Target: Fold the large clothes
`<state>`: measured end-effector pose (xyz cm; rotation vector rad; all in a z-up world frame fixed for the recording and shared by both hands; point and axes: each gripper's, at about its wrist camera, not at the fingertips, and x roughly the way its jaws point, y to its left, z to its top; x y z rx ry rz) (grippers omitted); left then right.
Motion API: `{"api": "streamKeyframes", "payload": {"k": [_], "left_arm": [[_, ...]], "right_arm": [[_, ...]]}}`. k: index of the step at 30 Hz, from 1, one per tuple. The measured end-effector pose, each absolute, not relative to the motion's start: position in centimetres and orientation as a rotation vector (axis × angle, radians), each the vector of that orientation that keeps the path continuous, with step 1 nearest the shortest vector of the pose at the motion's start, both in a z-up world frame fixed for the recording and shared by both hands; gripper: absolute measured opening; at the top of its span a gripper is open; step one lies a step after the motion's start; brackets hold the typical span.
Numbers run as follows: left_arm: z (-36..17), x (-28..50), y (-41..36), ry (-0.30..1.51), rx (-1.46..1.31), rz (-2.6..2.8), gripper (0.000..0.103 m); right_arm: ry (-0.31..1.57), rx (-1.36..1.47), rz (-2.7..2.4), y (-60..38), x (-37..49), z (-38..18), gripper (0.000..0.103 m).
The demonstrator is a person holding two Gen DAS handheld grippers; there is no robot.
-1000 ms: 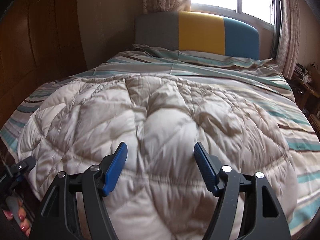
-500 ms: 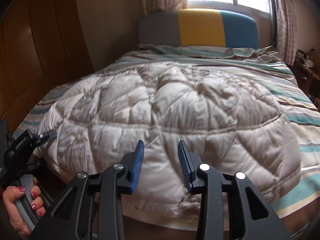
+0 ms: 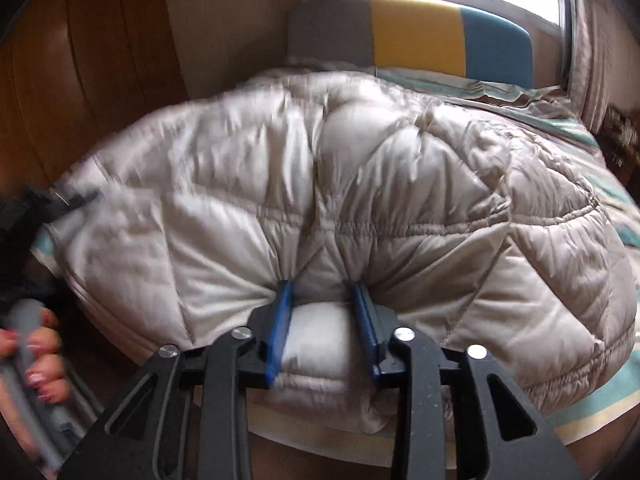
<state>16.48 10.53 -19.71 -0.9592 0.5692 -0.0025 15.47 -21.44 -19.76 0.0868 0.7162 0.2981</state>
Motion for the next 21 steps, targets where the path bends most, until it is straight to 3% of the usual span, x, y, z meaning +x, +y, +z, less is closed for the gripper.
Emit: {"api": "streamKeyframes", "payload": {"k": [5, 10, 12, 13, 14, 17, 21], "left_arm": [[-19.4, 16.9, 9.5, 0.563, -0.883, 0.014, 0.076], [-19.9, 16.9, 10.1, 0.532, -0.921, 0.000, 0.076], [-20.3, 17.3, 10.6, 0.535, -0.975, 0.020, 0.064], [-20.5, 17.5, 10.9, 0.547, -1.006, 0.035, 0.049], [-20.6, 17.7, 11.1, 0.555, -1.038, 0.040, 0.042], [-19.7, 17.4, 10.7, 0.542, -1.044, 0.055, 0.032], [-15.4, 16.3, 8.1, 0.451, -0.828, 0.020, 0.029]], "right_arm": [[0.687, 0.084, 0.305, -20.1, 16.9, -19.0, 0.027], [0.736, -0.035, 0.269, -17.9, 18.0, -22.0, 0.027], [0.740, -0.026, 0.268, -17.9, 18.1, -22.0, 0.027], [0.738, -0.014, 0.274, -18.1, 18.0, -22.1, 0.027], [0.736, -0.002, 0.279, -18.2, 18.0, -22.1, 0.027], [0.734, 0.003, 0.281, -18.1, 17.8, -22.1, 0.028], [0.725, 0.033, 0.283, -18.7, 17.9, -21.7, 0.028]]}}
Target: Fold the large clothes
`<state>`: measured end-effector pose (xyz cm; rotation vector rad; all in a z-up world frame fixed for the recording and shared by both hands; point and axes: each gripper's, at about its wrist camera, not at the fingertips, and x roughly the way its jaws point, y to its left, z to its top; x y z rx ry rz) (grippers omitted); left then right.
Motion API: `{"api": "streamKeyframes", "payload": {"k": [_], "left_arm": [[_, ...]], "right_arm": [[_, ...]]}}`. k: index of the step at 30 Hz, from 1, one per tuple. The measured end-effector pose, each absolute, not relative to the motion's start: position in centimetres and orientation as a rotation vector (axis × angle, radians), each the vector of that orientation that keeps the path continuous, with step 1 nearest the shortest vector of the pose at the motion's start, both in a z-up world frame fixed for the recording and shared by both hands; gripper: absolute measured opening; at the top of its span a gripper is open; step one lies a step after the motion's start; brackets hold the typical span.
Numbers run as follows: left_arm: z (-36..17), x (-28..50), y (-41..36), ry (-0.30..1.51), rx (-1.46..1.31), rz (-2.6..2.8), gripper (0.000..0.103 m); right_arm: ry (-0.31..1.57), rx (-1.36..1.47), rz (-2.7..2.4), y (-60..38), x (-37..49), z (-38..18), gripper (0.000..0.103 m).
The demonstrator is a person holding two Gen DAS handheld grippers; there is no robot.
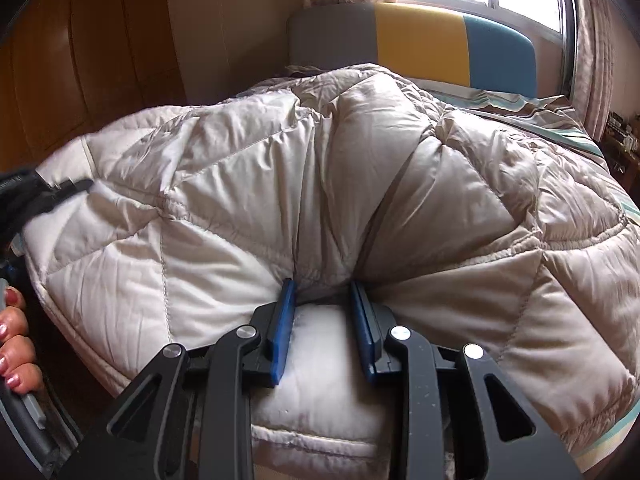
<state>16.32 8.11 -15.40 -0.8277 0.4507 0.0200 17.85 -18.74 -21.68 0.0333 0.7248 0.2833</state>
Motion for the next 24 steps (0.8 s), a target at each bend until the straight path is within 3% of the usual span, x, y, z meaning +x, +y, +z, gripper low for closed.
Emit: {"api": "streamKeyframes", "payload": {"k": [3, 5, 10, 24], "left_arm": [[-12.8, 15.8, 6.2, 0.392, -0.700, -0.014, 0.029], [-11.6, 15.4, 5.0, 0.358, -0.618, -0.025, 0.029], [-9.5, 14.9, 2.4, 0.318, -0.480, -0.034, 0.029], [-4.9, 14.1, -6.9, 0.216, -0.133, -0.151, 0.029]], "right_arm": [[0.710, 0.077, 0.273, -19.9, 16.8, -20.8, 0.033], [0.672, 0.084, 0.246, -20.9, 15.6, -19.7, 0.048], [0.633, 0.008, 0.045, -24.1, 14.2, -17.3, 0.056], [0.636, 0.067, -0.335, -35.3, 12.1, -16.1, 0.057]]}}
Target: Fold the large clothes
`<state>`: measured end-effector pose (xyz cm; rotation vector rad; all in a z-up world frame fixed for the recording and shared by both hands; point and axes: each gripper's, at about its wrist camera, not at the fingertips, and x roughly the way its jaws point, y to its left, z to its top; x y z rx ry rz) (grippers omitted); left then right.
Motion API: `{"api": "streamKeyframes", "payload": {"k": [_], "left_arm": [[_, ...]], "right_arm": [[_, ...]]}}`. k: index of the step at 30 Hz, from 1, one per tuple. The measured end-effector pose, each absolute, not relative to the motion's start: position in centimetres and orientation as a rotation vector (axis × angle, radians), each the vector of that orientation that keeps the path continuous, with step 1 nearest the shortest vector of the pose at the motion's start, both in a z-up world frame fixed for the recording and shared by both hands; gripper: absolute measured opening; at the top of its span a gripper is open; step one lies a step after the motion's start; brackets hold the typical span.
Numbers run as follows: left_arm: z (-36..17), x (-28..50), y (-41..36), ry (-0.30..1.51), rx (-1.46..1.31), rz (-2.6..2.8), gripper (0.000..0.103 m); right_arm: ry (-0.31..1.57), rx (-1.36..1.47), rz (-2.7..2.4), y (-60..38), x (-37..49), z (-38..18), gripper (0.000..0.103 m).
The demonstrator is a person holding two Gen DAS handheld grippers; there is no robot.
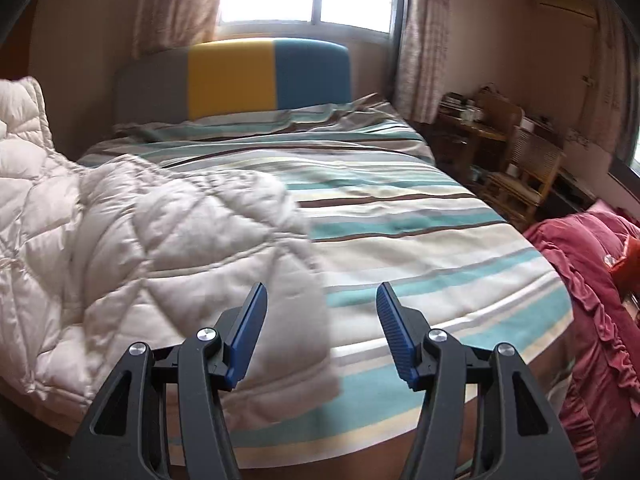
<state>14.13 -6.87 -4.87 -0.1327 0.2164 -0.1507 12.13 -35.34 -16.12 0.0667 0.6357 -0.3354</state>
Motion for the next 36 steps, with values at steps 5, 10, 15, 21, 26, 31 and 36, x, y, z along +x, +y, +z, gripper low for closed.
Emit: {"api": "streamKeyframes", "payload": {"k": [5, 10, 15, 21, 26, 31, 36], "left_arm": [[-4.3, 15.0, -10.1, 0.204, -0.073, -0.226, 0.029], [-4.4, 15.8, -14.2, 0.204, 0.003, -0.298, 0.029], [-5.7, 16.0, -18.2, 0.239, 0.072, -0.387, 0.029], [-8.0, 16.3, -22.2, 0.285, 0.168, -0.461, 0.029], [-11.5, 16.4, -25.9, 0.354, 0.267, -0.524, 0.034], [-14.8, 15.6, -27.9, 0.355, 0.378, -0.570, 0.050], [-15.1, 15.3, -27.4, 0.379, 0.368, -0.700, 0.078]], "right_arm": [[0.635, 0.085, -0.361, -36.9, 11.3, -15.6, 0.057], [0.638, 0.129, -0.389, -38.3, 10.7, -15.5, 0.059], [0.642, 0.161, -0.421, -39.9, 10.2, -15.7, 0.060], [0.652, 0.219, -0.445, -41.6, 9.2, -15.9, 0.060], [0.658, 0.273, -0.446, -42.8, 8.5, -16.3, 0.063], [0.671, 0.292, -0.454, -43.4, 8.4, -16.8, 0.063], [0.658, 0.307, -0.448, -43.7, 8.3, -16.2, 0.063]]}}
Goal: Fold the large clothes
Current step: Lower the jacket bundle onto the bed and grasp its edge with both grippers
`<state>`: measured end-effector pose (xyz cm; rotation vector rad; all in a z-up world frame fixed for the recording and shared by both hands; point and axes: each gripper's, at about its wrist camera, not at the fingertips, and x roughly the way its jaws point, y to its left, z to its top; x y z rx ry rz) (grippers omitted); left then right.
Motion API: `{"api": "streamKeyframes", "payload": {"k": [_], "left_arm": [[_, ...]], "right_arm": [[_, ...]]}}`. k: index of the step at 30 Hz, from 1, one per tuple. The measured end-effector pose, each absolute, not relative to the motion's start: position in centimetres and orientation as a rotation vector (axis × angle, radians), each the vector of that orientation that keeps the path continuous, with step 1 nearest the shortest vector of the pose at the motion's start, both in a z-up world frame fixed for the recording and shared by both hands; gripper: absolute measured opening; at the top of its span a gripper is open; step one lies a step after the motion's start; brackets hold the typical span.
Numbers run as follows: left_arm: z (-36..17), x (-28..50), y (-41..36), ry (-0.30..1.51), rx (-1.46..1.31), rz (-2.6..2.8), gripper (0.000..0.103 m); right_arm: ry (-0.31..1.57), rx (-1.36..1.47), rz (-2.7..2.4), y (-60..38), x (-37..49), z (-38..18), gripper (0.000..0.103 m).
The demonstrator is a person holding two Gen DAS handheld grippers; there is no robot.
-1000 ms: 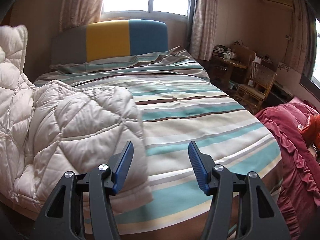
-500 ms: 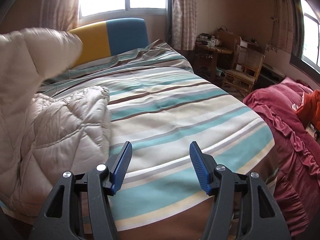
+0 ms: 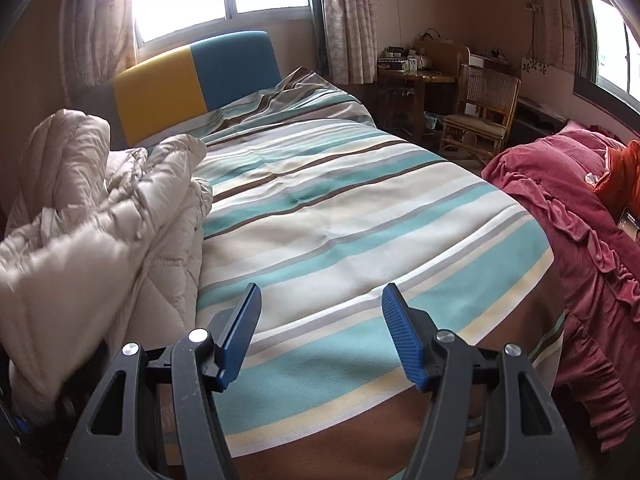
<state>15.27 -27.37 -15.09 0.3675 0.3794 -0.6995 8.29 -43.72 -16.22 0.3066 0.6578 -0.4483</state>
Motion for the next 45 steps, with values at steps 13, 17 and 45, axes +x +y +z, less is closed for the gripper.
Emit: {"api": "streamKeyframes", "payload": {"k": [13, 17, 45], "left_arm": [[-8.7, 18.4, -12.7, 0.425, -0.169, -0.393, 0.090], [-10.5, 24.5, -5.2, 0.518, -0.427, -0.048, 0.089], [-11.8, 35.0, -22.1, 0.720, 0.002, -0.217, 0.067]], "right_arm": [[0.517, 0.267, -0.361, -41.6, 8.7, -9.3, 0.063], [0.450, 0.202, -0.251, -38.7, 10.7, -5.6, 0.063], [0.698, 0.291, -0.131, -43.0, 27.6, -14.0, 0.061]]}}
